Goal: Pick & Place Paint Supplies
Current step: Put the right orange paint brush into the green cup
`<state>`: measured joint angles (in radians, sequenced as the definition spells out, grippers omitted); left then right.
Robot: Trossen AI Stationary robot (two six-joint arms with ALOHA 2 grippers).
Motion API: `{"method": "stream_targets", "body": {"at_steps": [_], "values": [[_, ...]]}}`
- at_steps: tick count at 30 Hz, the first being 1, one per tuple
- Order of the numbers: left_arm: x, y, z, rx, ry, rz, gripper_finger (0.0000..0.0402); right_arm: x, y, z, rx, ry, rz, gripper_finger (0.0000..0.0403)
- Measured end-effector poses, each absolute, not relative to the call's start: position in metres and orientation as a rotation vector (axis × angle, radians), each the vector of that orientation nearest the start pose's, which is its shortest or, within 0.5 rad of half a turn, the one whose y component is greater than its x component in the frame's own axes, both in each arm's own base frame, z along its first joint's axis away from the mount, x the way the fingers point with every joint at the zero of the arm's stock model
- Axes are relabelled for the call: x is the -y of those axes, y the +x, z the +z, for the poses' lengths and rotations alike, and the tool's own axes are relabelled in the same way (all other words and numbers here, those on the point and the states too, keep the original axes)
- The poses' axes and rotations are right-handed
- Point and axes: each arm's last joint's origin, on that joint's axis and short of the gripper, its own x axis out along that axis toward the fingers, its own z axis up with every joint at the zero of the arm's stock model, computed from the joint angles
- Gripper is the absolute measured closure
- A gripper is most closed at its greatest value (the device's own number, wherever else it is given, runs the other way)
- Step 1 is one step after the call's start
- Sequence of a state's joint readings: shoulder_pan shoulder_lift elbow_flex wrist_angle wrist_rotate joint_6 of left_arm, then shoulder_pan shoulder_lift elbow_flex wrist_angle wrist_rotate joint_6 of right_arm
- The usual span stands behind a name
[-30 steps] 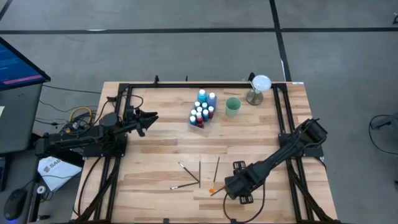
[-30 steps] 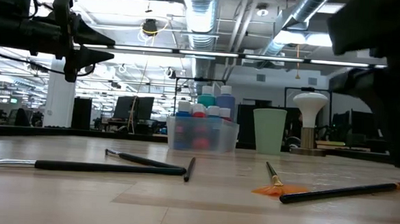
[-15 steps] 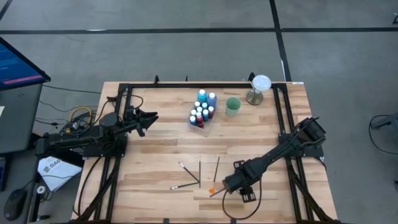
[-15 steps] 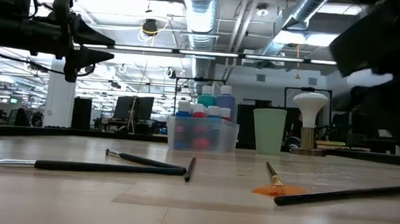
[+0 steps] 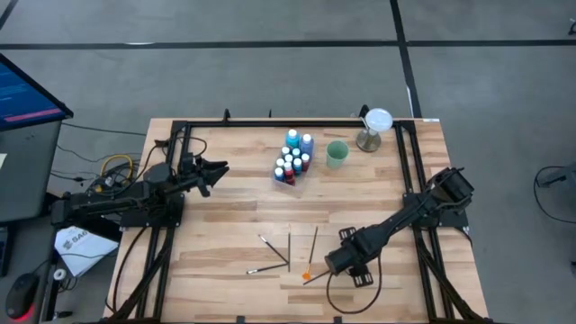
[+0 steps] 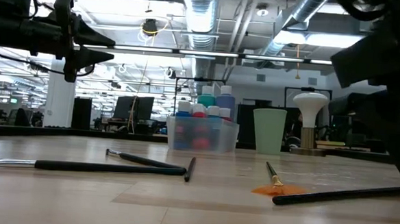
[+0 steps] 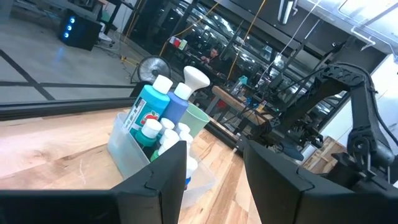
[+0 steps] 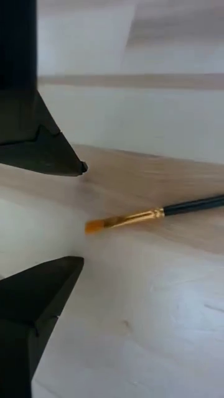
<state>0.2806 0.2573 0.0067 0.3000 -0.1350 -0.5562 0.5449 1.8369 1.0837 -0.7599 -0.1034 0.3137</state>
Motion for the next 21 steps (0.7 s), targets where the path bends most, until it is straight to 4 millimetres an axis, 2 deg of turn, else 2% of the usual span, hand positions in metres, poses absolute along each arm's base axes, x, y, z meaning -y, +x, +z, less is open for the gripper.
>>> {"method": "stream_targets", "body": {"at_steps": [10, 21], "values": [[-0.036, 0.11, 0.17, 0.136, -0.547, 0.41, 0.0247, -0.164, 0.27, 0.134, -1.478, -0.119, 0.206, 0.0196], [-0.037, 0.11, 0.169, 0.127, -0.549, 0.425, 0.0247, -0.163, 0.273, 0.12, -1.498, -0.15, 0.121, 0.0298]]}}
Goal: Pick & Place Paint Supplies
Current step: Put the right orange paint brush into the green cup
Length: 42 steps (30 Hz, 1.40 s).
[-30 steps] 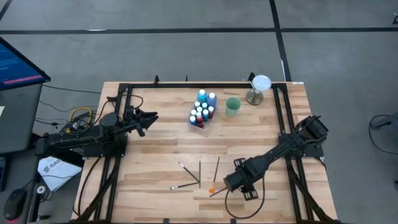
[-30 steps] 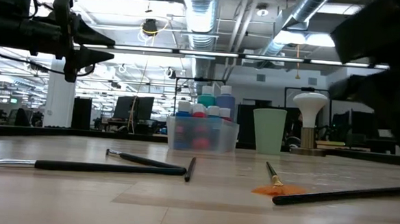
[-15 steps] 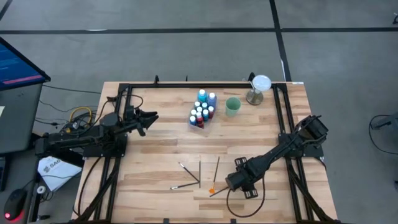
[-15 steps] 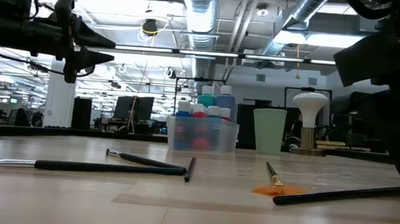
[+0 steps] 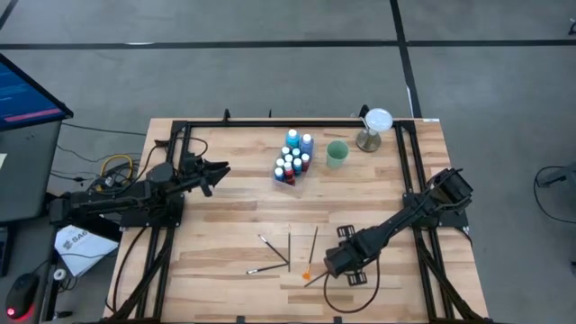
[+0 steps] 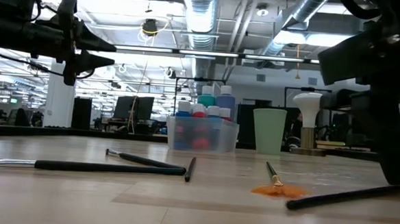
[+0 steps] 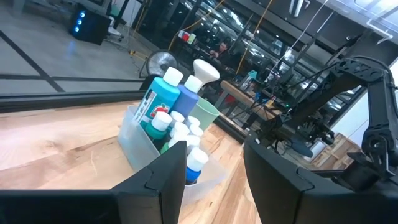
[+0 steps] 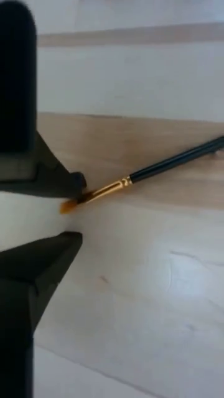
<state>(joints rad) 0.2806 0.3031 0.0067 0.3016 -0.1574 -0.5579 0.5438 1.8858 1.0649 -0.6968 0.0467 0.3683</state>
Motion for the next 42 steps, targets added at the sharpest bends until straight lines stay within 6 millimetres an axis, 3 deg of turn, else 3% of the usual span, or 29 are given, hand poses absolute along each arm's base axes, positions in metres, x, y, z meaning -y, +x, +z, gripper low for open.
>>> {"method": "stream_targets", "body": {"at_steps": [7, 14, 23, 33, 42], "values": [[-0.037, 0.11, 0.169, 0.129, -0.549, 0.425, 0.0247, -0.161, 0.272, 0.12, -1.51, -0.154, 0.112, 0.0393], [-0.037, 0.11, 0.169, 0.133, -0.549, 0.423, 0.0247, -0.163, 0.274, 0.125, -1.517, -0.131, 0.1, 0.0401], [-0.037, 0.11, 0.17, 0.141, -0.548, 0.42, 0.0247, -0.149, 0.272, 0.161, -1.454, -0.017, 0.069, 0.0403], [-0.037, 0.11, 0.17, 0.143, -0.548, 0.419, 0.0247, -0.102, 0.264, 0.215, -1.373, 0.137, -0.038, 0.0403], [-0.036, 0.11, 0.171, 0.149, -0.548, 0.415, 0.0247, -0.03, 0.232, 0.26, -1.358, 0.603, -0.428, 0.0403]]}}
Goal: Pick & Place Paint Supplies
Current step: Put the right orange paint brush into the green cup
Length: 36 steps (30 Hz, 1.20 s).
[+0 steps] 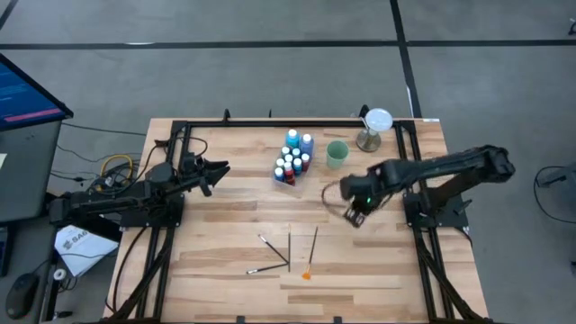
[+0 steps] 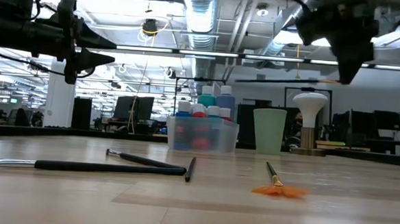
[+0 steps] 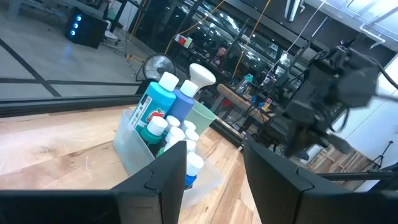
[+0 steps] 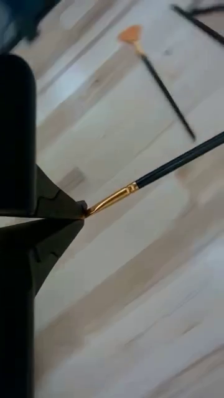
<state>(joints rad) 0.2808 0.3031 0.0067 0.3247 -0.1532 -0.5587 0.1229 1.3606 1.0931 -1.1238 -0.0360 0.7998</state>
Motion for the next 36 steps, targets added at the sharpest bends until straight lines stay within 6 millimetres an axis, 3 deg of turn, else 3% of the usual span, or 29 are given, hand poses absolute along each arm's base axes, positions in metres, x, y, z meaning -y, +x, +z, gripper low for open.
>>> {"method": "stream_targets", "body": {"at_steps": [4, 11, 21, 36], "values": [[-0.036, 0.11, 0.172, 0.157, -0.547, 0.412, 0.0247, -0.006, 0.217, 0.272, -1.373, 0.875, -0.503, 0.0403], [-0.036, 0.11, 0.173, 0.171, -0.547, 0.409, 0.0247, 0.018, 0.198, 0.294, -1.343, 1.244, -0.275, 0.0403], [-0.036, 0.11, 0.175, 0.191, -0.552, 0.406, 0.0247, 0.053, 0.18, 0.31, -1.207, 1.757, -0.245, 0.0403], [-0.036, 0.11, 0.177, 0.241, -0.655, 0.387, 0.0247, 0.107, 0.148, 0.309, -0.952, 2.133, -0.466, 0.0403]]}}
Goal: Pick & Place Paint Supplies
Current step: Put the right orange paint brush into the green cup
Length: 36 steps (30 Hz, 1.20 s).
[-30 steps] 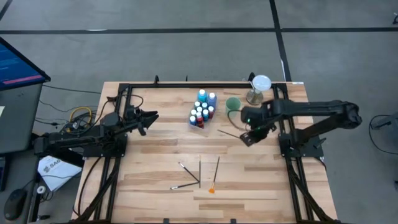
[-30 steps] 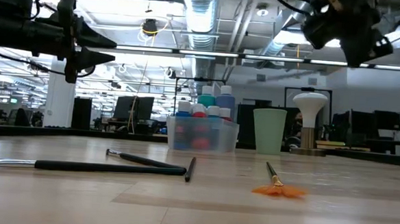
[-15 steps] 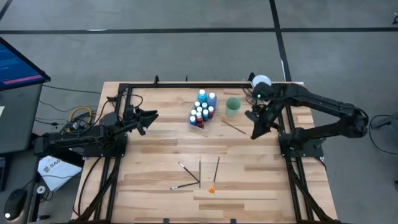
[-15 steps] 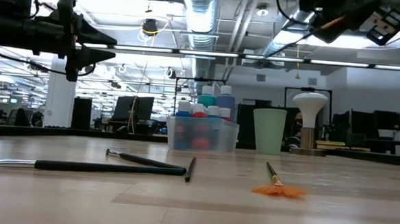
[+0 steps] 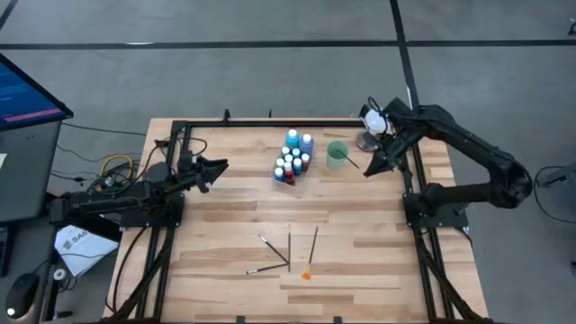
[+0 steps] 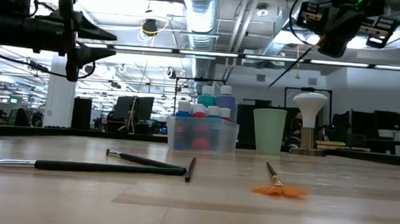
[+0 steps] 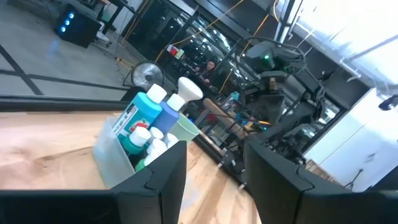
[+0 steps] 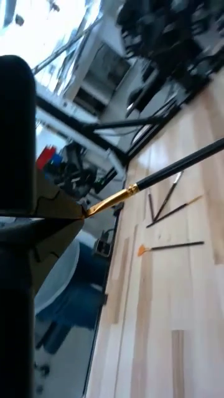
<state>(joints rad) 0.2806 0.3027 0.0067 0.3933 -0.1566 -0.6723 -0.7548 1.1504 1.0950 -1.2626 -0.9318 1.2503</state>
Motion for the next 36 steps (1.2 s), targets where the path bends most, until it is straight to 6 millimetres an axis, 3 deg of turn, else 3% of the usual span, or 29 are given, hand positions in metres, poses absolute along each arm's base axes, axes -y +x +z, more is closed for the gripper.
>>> {"method": "stream_targets", "body": {"at_steps": [13, 20, 36], "values": [[-0.036, 0.11, 0.18, 0.266, -0.677, 0.374, 0.0247, 0.149, 0.155, 0.276, -0.982, 2.257, -0.565, 0.0403], [-0.036, 0.11, 0.181, 0.278, -0.676, 0.369, 0.0247, 0.166, 0.162, 0.278, -0.967, 2.264, -0.577, 0.0403], [-0.036, 0.109, 0.183, 0.299, -0.675, 0.36, 0.0247, 0.171, 0.17, 0.267, -1.068, 2.252, -0.649, 0.0403]]}}
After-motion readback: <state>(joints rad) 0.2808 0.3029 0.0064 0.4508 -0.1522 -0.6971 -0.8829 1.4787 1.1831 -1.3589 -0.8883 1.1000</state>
